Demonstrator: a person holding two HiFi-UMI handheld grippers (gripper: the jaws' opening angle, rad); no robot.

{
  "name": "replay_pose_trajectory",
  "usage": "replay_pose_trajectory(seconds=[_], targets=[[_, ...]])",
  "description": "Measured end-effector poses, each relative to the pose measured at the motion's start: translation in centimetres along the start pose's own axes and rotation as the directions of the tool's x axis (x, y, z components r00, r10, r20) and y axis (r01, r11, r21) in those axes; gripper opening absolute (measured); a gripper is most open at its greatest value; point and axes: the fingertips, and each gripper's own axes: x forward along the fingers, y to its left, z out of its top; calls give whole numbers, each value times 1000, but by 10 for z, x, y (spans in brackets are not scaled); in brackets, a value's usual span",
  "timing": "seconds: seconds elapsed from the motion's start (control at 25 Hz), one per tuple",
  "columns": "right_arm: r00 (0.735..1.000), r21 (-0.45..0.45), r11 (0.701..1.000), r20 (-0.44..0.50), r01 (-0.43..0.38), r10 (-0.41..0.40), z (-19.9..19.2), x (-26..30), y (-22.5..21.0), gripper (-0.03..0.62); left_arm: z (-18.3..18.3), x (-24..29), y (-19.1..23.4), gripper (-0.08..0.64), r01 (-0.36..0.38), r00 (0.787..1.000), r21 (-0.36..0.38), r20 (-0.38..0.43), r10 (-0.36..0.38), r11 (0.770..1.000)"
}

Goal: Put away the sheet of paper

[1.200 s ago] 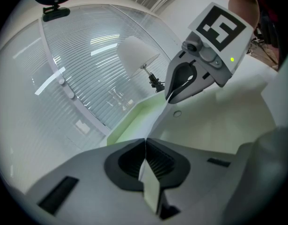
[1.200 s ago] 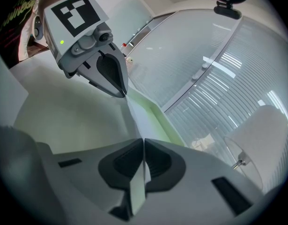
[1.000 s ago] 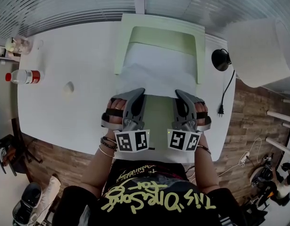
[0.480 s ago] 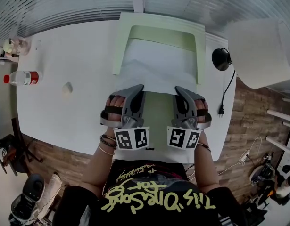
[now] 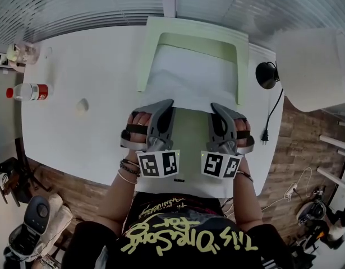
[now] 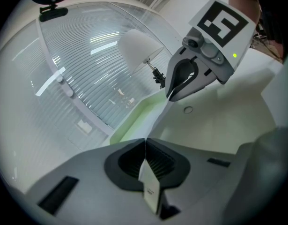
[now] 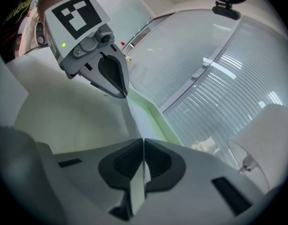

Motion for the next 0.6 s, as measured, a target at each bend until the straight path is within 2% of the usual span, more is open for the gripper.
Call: replay_pose_trajectory(seconds=[0.6], targets=[[1000,-8,1000,4,11,-11,-7,7,-10,8,6,13,3,9,-9,1000,12,-2,9,1000]])
